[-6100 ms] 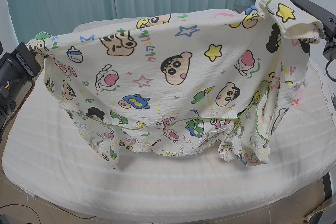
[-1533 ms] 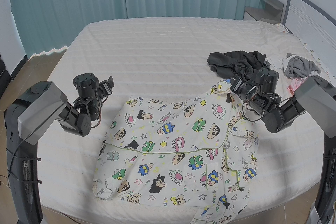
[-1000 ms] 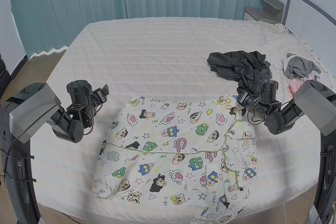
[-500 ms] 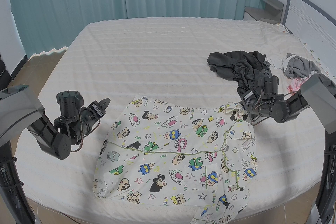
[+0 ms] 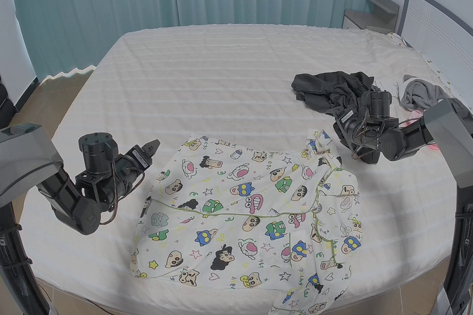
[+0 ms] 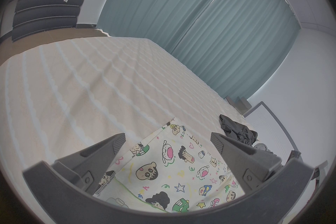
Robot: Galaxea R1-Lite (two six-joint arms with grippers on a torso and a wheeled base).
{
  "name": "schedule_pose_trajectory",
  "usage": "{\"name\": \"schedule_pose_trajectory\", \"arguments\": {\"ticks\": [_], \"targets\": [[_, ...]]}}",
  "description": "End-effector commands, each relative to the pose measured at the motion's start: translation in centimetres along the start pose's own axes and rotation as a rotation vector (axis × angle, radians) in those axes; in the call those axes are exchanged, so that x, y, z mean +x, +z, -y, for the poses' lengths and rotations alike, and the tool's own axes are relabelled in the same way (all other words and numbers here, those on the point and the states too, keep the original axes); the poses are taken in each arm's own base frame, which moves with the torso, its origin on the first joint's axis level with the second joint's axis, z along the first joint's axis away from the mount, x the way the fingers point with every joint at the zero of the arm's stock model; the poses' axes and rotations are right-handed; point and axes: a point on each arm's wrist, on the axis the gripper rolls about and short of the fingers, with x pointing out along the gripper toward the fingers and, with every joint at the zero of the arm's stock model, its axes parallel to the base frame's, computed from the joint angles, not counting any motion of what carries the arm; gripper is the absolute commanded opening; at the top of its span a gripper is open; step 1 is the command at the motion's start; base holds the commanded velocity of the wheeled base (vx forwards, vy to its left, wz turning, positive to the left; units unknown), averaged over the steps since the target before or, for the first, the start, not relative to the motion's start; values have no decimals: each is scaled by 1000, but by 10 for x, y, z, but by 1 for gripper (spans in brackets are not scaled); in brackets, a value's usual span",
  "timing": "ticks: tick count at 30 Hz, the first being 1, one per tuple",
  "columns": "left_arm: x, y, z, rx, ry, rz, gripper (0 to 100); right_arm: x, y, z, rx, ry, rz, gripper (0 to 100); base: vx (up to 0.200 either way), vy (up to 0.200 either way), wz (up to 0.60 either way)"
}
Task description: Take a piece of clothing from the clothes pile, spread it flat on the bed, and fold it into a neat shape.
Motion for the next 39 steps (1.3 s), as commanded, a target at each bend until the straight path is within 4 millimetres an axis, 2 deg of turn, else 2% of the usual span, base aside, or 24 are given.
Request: {"name": "schedule_pose_trajectory", "arguments": {"ticks": [1, 4, 8, 14, 15, 16, 18, 19, 23, 30, 31, 33, 39], "targets": [[-1, -3, -2, -1, 3, -4, 100, -1, -2, 5, -5, -3, 4, 100, 0, 0, 0], [-2, -4, -2, -3, -1, -13, 100, -12, 1, 0, -3, 6, 4, 100, 0, 0, 0], [-8, -13, -7, 5, 1, -68, 100, -31, -4, 3, -11, -22, -17, 100, 0, 0, 0], [-44, -40, -4, 23, -114, -304, 100, -113, -25, 16, -76, 0, -66, 100, 0, 0, 0], [-45, -41, -4, 24, -115, -310, 100, -116, -25, 17, -78, 3, -64, 100, 0, 0, 0], [-59, -60, 1, 53, -122, -381, 100, -148, -35, 24, -115, 34, -57, 100, 0, 0, 0], [-65, -70, 0, 66, -109, -417, 100, -165, -41, 29, -142, 53, -49, 100, 0, 0, 0], [-68, -74, -2, 74, -89, -424, 100, -179, -46, 33, -164, 74, -40, 100, 0, 0, 0], [-63, -76, -15, 18, -12, -423, 100, -212, -56, 47, -168, 117, -29, 100, 0, 0, 0], [-67, -70, -42, 22, 80, -432, 100, -226, -79, 70, -176, 83, -117, 100, 0, 0, 0], [-67, -70, -42, 22, 80, -432, 100, -226, -79, 70, -176, 83, -117, 100, 0, 0, 0], [-64, -75, -61, 40, 147, -483, 100, -227, -81, 72, -174, 90, -116, 100, 0, 0, 0], [-60, -77, -77, 34, 192, -510, 100, -226, -84, 75, -178, 87, -123, 100, 0, 0, 0]]}}
